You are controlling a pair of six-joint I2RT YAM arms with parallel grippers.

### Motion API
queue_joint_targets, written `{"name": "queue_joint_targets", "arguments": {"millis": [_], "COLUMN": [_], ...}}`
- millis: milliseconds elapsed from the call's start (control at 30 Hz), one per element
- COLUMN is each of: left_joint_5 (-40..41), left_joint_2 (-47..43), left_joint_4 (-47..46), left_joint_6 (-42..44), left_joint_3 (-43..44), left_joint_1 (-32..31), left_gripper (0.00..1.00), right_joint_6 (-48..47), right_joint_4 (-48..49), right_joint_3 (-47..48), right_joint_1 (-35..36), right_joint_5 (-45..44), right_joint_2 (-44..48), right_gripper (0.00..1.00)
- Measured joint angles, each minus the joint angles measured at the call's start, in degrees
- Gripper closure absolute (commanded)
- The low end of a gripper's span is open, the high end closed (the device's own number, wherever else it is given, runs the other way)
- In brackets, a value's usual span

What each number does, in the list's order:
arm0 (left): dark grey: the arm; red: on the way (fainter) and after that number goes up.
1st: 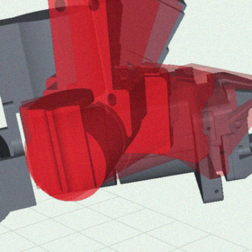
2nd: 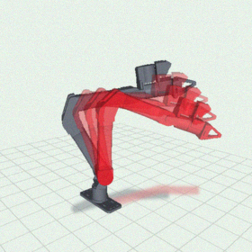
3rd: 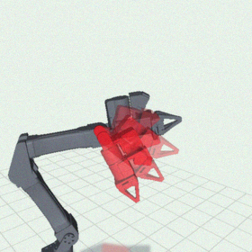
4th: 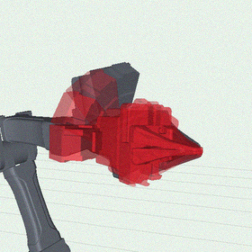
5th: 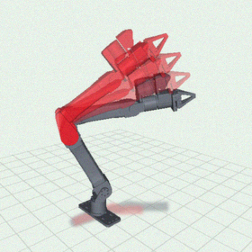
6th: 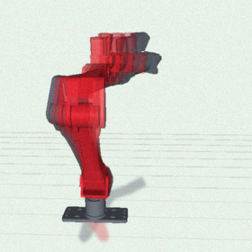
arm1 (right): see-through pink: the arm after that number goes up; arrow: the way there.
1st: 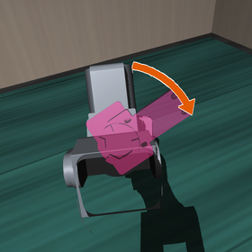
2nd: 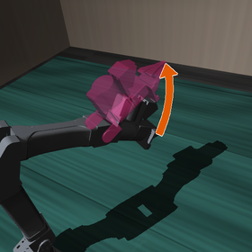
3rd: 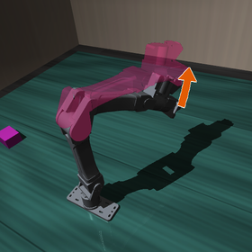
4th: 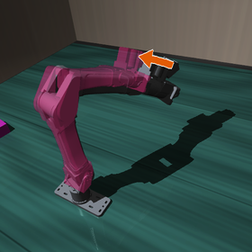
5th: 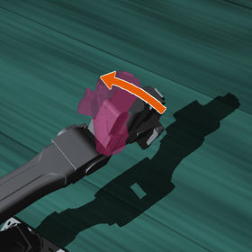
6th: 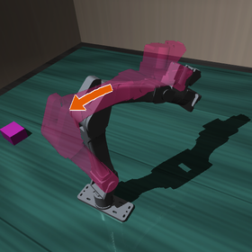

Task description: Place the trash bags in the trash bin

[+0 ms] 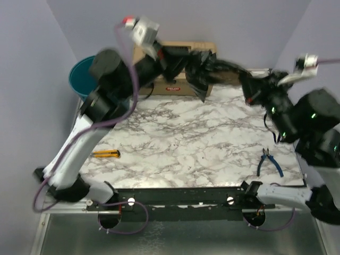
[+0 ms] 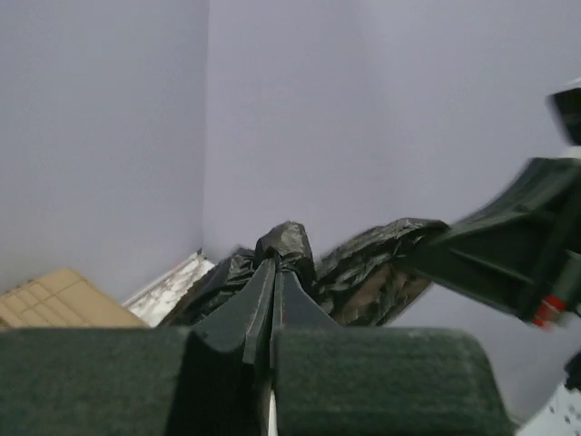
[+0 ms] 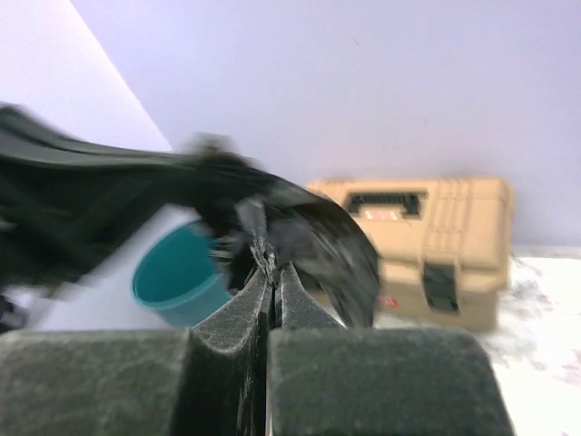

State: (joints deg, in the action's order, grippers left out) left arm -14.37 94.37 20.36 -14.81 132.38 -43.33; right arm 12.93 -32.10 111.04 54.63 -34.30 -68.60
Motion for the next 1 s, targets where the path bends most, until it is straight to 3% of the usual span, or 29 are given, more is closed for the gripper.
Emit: {"name": "queue_joint_targets", "arguments": {"millis": [67, 167, 233, 300, 400, 467, 533, 633, 733, 833, 1000], "left_joint_5": [3.02, 9.49, 11.43, 13.73, 19.76, 24.5, 27.41, 27.5, 27.71, 27.98, 23.26], "left_joint_2": [-15.08, -31.67, -31.36, -22.71, -15.08, -15.26, -16.28, -20.83, -26.21, -28.09, -18.82], "left_joint_4": [-4.61, -7.39, -5.7, 0.11, 7.78, 15.39, 13.31, 6.93, 3.41, 1.7, 5.97], "left_joint_6": [-0.63, -6.27, -9.97, -11.58, -11.02, -9.97, -8.96, -8.26, -8.83, -10.88, -13.68], "left_joint_3": [-23.3, -53.24, -69.24, -75.73, -76.76, -69.33, -58.4, -52.3, -56.39, -66.47, -77.7], "left_joint_1": [-0.74, -0.68, 0.0, -0.15, -0.35, -0.57, -0.55, -0.26, -0.28, -0.2, 0.17], "left_gripper": [1.0, 1.0, 1.0, 1.0, 1.0, 1.0, 1.0, 1.0, 1.0, 1.0, 1.0], "right_joint_6": [5.33, 15.19, 20.76, 23.41, 24.52, 23.47, 21.86, 21.57, 24.37, 26.91, 28.68], "right_joint_4": [-1.2, -3.98, -6.25, -12.79, -20.41, -17.86, -10.54, -3.17, -2.62, -5.79, -12.2], "right_joint_3": [-16.63, -39.12, -52.72, -58.6, -51.06, -40.09, -33.27, -34.49, -40.79, -50.23, -55.89], "right_joint_1": [-1.81, -7.21, -8.52, -8.76, -10.23, -11.17, -11.54, -11.52, -11.61, -11.78, -11.93], "right_joint_5": [-0.28, 7.04, 13.18, 14.97, 11.56, 9.33, 9.51, 11.82, 11.54, 13.0, 15.8], "right_joint_2": [10.91, 13.7, 6.05, 0.04, 3.98, 7.26, 11.65, 19.15, 21.05, 16.52, 6.25], "right_gripper": [0.99, 0.99, 0.99, 0.99, 0.99, 0.99, 0.99, 0.99, 0.99, 0.99, 1.0]}}
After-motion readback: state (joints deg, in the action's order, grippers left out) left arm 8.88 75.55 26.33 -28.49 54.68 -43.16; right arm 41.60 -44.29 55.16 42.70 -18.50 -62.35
